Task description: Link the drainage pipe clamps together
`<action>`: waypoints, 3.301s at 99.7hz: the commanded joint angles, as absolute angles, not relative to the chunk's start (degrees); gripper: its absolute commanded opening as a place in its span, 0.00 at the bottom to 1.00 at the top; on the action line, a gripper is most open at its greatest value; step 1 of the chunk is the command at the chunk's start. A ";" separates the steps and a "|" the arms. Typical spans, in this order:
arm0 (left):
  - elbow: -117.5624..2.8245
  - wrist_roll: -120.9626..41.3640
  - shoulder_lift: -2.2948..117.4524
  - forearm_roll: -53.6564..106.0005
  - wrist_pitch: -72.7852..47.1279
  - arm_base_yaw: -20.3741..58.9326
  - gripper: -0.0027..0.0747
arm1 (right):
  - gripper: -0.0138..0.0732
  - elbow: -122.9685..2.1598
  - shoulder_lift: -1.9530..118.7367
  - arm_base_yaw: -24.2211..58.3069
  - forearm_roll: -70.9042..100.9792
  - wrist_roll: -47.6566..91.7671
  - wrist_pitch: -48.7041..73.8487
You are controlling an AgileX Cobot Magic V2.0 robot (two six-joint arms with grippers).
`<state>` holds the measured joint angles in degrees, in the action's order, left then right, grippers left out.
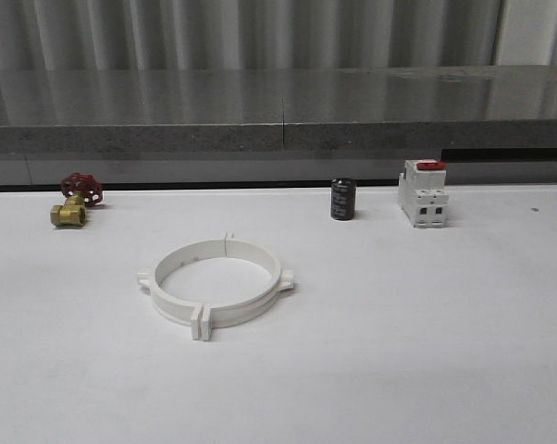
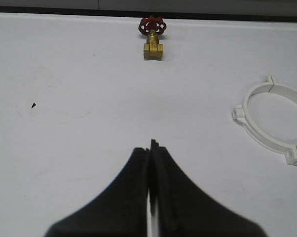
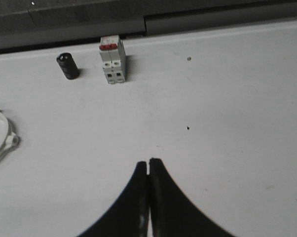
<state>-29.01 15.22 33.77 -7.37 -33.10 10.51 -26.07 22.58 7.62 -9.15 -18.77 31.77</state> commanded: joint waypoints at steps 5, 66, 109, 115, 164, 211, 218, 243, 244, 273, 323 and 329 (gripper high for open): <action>-30.50 15.41 33.82 -7.63 -29.29 10.19 0.01 | 0.08 -22.68 19.12 4.73 -8.82 -16.50 19.60; -30.50 15.41 33.82 -7.63 -29.29 10.19 0.01 | 0.08 -3.75 -1.68 -1.22 1.61 -0.82 4.38; -30.50 15.41 33.82 -7.63 -29.29 10.19 0.01 | 0.08 0.51 -1.68 3.67 -1.87 -0.93 -2.45; -30.50 15.41 33.82 -7.63 -29.29 10.19 0.01 | 0.08 0.51 -1.68 3.66 -1.82 -0.93 -2.45; -30.50 15.41 33.82 -7.63 -29.29 10.19 0.01 | 0.08 0.51 -1.68 3.66 -1.82 -0.93 -2.40; -30.50 15.41 33.82 -7.63 -29.29 10.19 0.01 | 0.08 0.51 -1.68 3.66 -1.82 -0.93 -2.40; -30.50 15.41 33.82 -7.63 -29.29 10.19 0.01 | 0.08 0.51 -1.68 3.66 -1.82 -0.93 -2.40; -27.33 15.41 33.13 -6.20 -13.04 10.06 0.01 | 0.08 0.51 -1.68 3.66 -1.82 -0.93 -2.40; -27.03 15.41 32.86 -5.99 -12.34 10.06 0.01 | 0.08 0.51 -1.68 3.66 -1.82 -0.93 -2.40; -11.90 15.41 23.20 -5.75 5.75 9.68 0.01 | 0.08 0.51 -1.68 3.66 -1.82 -0.93 -2.40; 2.43 15.41 3.08 -6.28 4.64 5.30 0.01 | 0.08 0.51 -1.68 3.66 -1.82 -0.93 -2.40; 2.53 15.41 1.68 -6.78 2.75 5.30 0.01 | 0.08 0.51 -1.68 3.66 -1.82 -0.93 -2.40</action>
<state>-0.20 15.22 2.80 -6.37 0.00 5.46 1.65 -0.59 3.59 -1.21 -1.17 2.41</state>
